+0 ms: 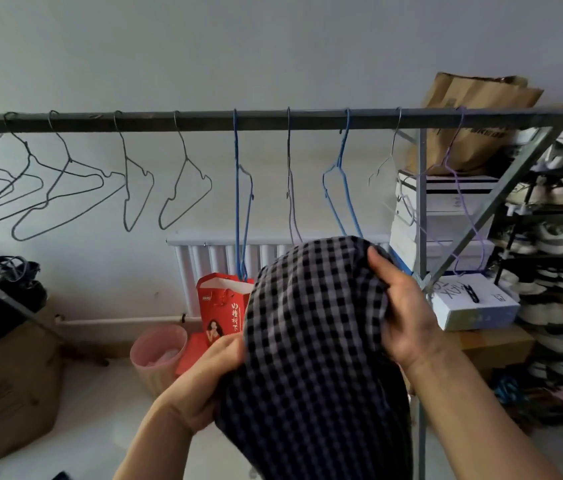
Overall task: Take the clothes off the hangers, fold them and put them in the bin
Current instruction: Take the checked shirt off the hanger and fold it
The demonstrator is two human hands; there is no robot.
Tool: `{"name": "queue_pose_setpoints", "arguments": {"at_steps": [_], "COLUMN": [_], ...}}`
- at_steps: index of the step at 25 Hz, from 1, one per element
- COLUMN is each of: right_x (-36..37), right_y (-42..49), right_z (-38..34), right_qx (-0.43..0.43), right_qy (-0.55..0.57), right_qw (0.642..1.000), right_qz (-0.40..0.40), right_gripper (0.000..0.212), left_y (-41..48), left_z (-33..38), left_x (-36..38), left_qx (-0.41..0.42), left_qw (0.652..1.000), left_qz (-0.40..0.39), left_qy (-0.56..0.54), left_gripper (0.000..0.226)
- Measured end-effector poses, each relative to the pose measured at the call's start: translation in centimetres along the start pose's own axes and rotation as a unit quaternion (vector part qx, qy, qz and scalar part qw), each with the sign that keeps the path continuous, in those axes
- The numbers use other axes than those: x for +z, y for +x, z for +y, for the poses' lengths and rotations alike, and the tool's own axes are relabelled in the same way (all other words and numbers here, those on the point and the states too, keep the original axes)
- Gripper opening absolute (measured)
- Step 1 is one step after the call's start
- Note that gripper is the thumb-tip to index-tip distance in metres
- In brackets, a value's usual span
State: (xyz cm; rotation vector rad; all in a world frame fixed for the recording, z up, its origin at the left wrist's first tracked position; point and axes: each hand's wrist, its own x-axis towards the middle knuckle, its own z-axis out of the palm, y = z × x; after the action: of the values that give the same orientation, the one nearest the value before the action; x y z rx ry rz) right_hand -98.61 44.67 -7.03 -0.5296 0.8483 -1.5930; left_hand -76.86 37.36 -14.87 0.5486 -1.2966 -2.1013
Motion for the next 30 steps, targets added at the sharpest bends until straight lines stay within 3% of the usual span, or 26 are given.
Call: {"name": "queue_pose_setpoints", "arguments": {"at_steps": [2, 4, 6, 9, 14, 17, 19, 22, 23, 25, 27, 30], "right_x": [-0.2, -0.6, -1.0, -1.6, -3.2, -4.2, -4.3, -3.3, -3.2, -3.0, -3.0, -3.2], "right_y": [0.3, 0.5, 0.8, 1.3, 1.4, 1.1, 1.2, 1.1, 1.2, 1.2, 1.4, 1.7], "right_z": [0.1, -0.1, -0.5, -0.8, 0.9, 2.7, 3.6, 3.4, 3.1, 2.6, 2.4, 2.8], "right_qx": [-0.022, -0.033, -0.031, -0.002, 0.007, 0.032, 0.032, -0.001, -0.012, -0.026, -0.036, -0.047], "right_qy": [0.000, -0.023, -0.049, -0.096, -0.031, -0.125, -0.241, -0.254, -0.240, -0.219, -0.201, -0.145], "right_qw": [1.000, 0.998, 0.996, 0.992, 0.998, 0.976, 0.957, 0.964, 0.968, 0.974, 0.979, 0.988], "right_qz": [0.016, 0.040, 0.064, 0.076, -0.058, -0.178, -0.158, -0.077, -0.070, -0.053, -0.021, 0.014], "right_gripper": [0.046, 0.041, 0.039, 0.046, 0.081, 0.079, 0.074, 0.052, 0.047, 0.035, 0.022, 0.019], "left_y": [-0.2, -0.2, -0.4, -0.7, 0.2, 0.2, -0.1, -1.4, -1.7, -1.6, -1.4, -0.8], "left_z": [-0.1, 0.1, 0.4, 0.6, 1.3, 1.9, 1.9, 2.4, 2.4, 2.3, 2.5, 2.8], "left_x": [0.0, -0.7, -1.3, -1.2, 0.0, -0.1, -0.7, -0.7, -0.9, -1.7, -1.7, -1.5], "left_qx": [-0.030, -0.035, -0.011, 0.016, 0.032, 0.014, 0.021, 0.030, 0.029, 0.019, 0.038, 0.069], "left_qw": [0.990, 0.983, 0.987, 0.991, 0.983, 0.981, 0.981, 0.986, 0.995, 0.989, 0.972, 0.956], "left_qz": [0.030, 0.075, 0.126, 0.131, 0.157, 0.115, 0.069, -0.042, -0.026, 0.143, 0.223, 0.278], "left_qy": [0.134, 0.165, 0.098, -0.017, -0.091, -0.155, -0.182, -0.157, -0.094, 0.044, 0.068, 0.068], "left_gripper": [0.061, 0.043, 0.032, 0.019, 0.036, 0.062, 0.061, 0.057, 0.059, 0.047, 0.027, 0.019]}}
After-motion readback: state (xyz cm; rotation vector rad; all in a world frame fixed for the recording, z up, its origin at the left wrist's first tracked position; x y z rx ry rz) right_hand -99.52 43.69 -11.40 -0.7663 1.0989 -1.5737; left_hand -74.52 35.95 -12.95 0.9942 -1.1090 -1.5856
